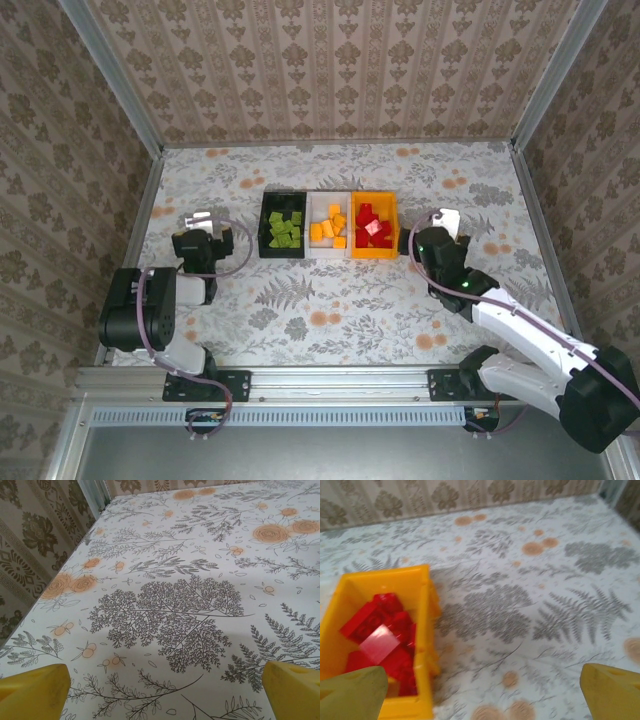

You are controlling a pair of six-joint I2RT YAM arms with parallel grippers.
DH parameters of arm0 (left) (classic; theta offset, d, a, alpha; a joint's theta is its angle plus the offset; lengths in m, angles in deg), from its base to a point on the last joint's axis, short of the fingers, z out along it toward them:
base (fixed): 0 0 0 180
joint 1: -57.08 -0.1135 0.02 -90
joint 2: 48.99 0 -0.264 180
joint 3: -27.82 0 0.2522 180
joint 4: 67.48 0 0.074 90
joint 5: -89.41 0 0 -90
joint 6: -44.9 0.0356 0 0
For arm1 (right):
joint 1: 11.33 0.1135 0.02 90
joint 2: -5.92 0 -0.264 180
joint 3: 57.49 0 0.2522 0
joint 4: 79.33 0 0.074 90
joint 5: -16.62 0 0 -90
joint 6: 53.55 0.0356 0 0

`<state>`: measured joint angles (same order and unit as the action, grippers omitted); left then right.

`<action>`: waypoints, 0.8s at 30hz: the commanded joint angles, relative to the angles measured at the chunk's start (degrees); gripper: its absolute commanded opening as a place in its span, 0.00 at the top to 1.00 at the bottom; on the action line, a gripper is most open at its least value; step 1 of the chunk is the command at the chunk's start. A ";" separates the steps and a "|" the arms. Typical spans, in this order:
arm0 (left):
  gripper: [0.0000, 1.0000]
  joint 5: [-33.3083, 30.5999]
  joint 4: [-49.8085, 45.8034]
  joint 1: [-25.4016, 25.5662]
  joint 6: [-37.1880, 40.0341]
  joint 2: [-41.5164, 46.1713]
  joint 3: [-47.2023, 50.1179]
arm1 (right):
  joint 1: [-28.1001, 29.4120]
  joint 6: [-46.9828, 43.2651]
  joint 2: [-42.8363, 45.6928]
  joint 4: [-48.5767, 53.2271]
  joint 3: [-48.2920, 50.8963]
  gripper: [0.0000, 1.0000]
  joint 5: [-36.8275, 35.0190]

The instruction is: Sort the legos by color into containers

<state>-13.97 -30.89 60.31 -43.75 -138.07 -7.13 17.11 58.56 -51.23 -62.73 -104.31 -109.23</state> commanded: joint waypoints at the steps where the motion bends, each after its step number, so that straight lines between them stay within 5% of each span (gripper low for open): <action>1: 0.00 1.24 2.32 -0.50 -0.25 0.63 -0.52 | -3.46 -11.28 1.41 -13.94 6.43 0.00 -6.40; 11: 0.00 1.34 2.36 -0.52 -0.20 0.57 -0.58 | -21.71 -15.72 -8.01 -33.29 10.16 0.00 8.88; 17: 0.00 1.35 2.28 -0.58 -0.25 0.57 -0.52 | -27.25 -15.03 -17.43 -41.46 9.63 0.00 17.77; 24: 0.00 1.51 2.38 -0.68 -0.29 0.64 -0.59 | -27.30 -17.57 -27.98 -49.66 9.86 0.00 24.91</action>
<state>-13.36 -30.19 60.18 -43.75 -138.07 -7.13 -10.23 42.95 -76.80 -106.23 -93.97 -90.30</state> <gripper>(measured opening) 0.997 0.999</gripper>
